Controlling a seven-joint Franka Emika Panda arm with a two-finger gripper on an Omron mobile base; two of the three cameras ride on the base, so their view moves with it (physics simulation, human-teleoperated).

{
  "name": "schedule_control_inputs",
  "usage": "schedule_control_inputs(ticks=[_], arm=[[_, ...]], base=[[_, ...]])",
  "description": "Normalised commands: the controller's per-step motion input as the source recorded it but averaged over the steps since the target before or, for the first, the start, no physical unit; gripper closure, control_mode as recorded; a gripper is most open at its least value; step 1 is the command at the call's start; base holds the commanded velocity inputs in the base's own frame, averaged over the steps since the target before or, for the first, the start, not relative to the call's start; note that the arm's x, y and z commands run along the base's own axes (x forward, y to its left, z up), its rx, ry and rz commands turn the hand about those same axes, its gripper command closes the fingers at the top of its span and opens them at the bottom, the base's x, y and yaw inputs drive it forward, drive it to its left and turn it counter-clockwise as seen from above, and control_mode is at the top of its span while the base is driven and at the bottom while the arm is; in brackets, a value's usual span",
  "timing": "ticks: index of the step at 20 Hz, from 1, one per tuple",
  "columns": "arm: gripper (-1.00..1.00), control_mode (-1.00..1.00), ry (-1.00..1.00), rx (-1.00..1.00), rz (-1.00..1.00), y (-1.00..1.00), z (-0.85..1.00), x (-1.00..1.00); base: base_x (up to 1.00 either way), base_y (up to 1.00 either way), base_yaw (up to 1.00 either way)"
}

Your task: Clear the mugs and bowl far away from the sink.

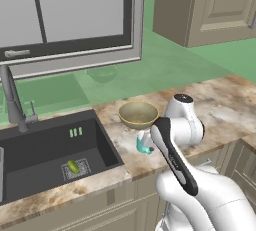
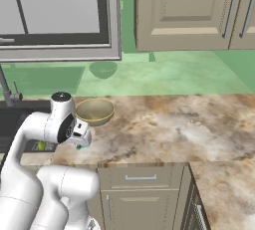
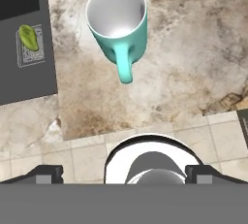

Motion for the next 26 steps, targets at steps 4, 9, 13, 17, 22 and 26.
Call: schedule_control_inputs(ticks=[4,9,13,17,22,26], arm=[[-1.0,-1.0,0.0,0.0,0.0,0.0,-0.2,0.32],[-1.0,-1.0,0.0,0.0,0.0,0.01,-0.13,0.33],[-1.0,-1.0,0.0,0.0,0.0,0.09,-0.16,0.31],[-1.0,-1.0,0.0,0.0,0.0,0.09,-0.16,0.28],[-1.0,-1.0,0.0,0.0,0.0,0.1,-0.25,0.32],[-1.0,-1.0,0.0,0.0,0.0,0.01,-0.18,0.27]], base=[[0.0,0.0,0.0],[0.0,0.0,0.0],[0.0,0.0,0.0],[0.0,0.0,0.0],[0.0,0.0,0.0],[0.0,0.0,0.0]])
